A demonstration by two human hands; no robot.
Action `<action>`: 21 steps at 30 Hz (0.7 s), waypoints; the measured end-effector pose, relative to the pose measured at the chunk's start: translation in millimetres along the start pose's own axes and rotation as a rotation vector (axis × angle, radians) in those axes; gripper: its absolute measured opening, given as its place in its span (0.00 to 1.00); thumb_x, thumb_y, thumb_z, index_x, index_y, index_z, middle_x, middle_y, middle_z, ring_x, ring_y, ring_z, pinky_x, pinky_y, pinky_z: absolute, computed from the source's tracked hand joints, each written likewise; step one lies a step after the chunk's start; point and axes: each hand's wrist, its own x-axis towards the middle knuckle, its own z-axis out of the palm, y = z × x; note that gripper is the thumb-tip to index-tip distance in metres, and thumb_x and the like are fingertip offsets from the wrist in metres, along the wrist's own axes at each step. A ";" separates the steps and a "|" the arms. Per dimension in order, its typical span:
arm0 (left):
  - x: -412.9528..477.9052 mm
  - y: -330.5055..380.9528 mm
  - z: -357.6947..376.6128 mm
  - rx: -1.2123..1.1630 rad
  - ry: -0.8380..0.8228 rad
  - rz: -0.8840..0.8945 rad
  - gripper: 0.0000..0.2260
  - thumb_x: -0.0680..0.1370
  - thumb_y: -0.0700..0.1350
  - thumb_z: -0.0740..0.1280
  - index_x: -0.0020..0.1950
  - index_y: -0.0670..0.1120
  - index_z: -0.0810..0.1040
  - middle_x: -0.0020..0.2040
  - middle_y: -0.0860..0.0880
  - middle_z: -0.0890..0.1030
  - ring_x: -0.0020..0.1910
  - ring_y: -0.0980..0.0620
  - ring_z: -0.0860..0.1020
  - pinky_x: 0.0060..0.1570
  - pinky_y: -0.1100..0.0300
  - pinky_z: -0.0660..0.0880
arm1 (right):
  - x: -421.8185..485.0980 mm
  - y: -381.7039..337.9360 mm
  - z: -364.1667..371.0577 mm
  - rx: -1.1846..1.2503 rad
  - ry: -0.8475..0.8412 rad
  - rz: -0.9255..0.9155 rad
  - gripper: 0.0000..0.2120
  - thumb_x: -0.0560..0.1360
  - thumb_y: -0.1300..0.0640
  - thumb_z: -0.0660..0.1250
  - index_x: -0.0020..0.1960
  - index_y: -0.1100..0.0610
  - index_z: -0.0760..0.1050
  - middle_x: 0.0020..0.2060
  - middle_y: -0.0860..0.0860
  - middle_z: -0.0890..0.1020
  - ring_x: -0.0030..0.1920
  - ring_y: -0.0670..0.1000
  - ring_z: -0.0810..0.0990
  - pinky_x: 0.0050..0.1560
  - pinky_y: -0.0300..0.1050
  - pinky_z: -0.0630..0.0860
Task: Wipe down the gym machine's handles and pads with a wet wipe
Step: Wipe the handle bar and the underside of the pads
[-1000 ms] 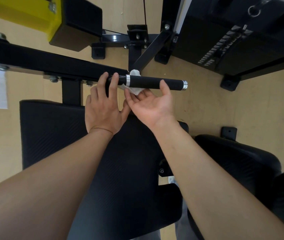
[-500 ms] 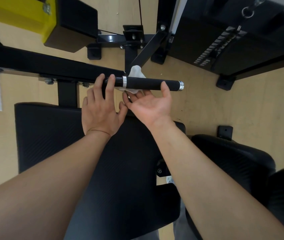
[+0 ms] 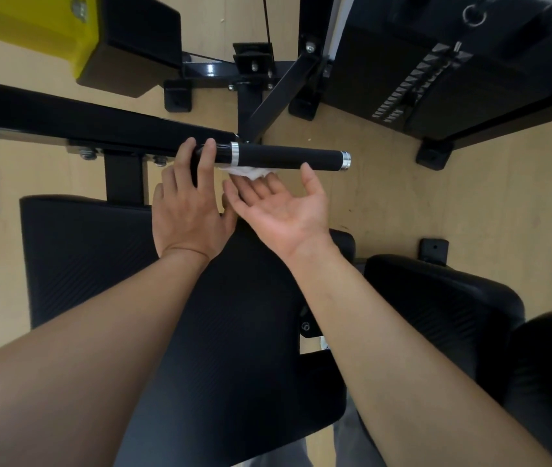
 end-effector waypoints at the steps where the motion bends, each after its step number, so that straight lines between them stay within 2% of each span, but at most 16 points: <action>1: 0.1 0.3 -0.2 -0.003 -0.001 0.000 0.34 0.80 0.54 0.64 0.82 0.45 0.55 0.79 0.39 0.62 0.66 0.36 0.73 0.58 0.45 0.75 | -2.2 -3.5 1.2 0.026 0.000 0.001 0.32 0.79 0.43 0.65 0.74 0.64 0.68 0.70 0.68 0.73 0.73 0.68 0.69 0.75 0.66 0.63; 4: 0.0 1.5 -1.0 -0.008 -0.003 -0.007 0.34 0.79 0.52 0.62 0.82 0.46 0.55 0.79 0.39 0.62 0.65 0.36 0.73 0.57 0.44 0.75 | -11.0 -22.7 1.9 0.087 0.041 -0.051 0.32 0.80 0.45 0.66 0.74 0.66 0.66 0.69 0.71 0.72 0.72 0.71 0.69 0.74 0.67 0.65; 8: 0.2 1.4 -1.6 -0.016 -0.004 -0.012 0.33 0.79 0.51 0.62 0.82 0.45 0.55 0.79 0.38 0.62 0.64 0.36 0.73 0.57 0.43 0.75 | -28.4 -47.6 -2.8 0.074 0.089 -0.158 0.29 0.80 0.46 0.65 0.73 0.66 0.68 0.66 0.71 0.75 0.68 0.73 0.73 0.69 0.69 0.71; 13: 0.1 1.9 -1.6 -0.016 -0.002 -0.015 0.33 0.79 0.51 0.62 0.82 0.45 0.55 0.79 0.38 0.62 0.64 0.36 0.72 0.56 0.44 0.75 | -33.3 -69.7 -5.8 -0.116 0.186 -0.393 0.17 0.82 0.54 0.64 0.68 0.63 0.74 0.62 0.64 0.81 0.63 0.65 0.80 0.67 0.63 0.75; 16: -0.2 1.8 -1.4 -0.012 -0.004 -0.012 0.33 0.79 0.51 0.62 0.82 0.45 0.55 0.79 0.38 0.61 0.65 0.36 0.72 0.56 0.44 0.75 | -24.2 -68.7 -6.5 -0.516 0.272 -0.584 0.15 0.83 0.59 0.64 0.69 0.55 0.76 0.66 0.56 0.80 0.65 0.55 0.80 0.68 0.54 0.76; 19: 0.1 1.6 -2.2 -0.012 -0.007 -0.015 0.33 0.79 0.51 0.61 0.82 0.45 0.55 0.79 0.38 0.61 0.65 0.36 0.72 0.57 0.44 0.75 | -17.1 -61.6 -17.9 -1.301 0.403 -0.783 0.22 0.83 0.62 0.61 0.76 0.51 0.70 0.79 0.48 0.66 0.77 0.48 0.65 0.74 0.40 0.64; 21: 0.3 1.6 -2.5 -0.013 -0.009 -0.014 0.33 0.79 0.51 0.61 0.82 0.45 0.55 0.79 0.38 0.61 0.65 0.36 0.72 0.56 0.44 0.75 | -14.2 -62.6 -29.7 -1.738 0.379 -0.870 0.25 0.82 0.65 0.62 0.78 0.52 0.66 0.81 0.47 0.60 0.81 0.49 0.55 0.78 0.43 0.57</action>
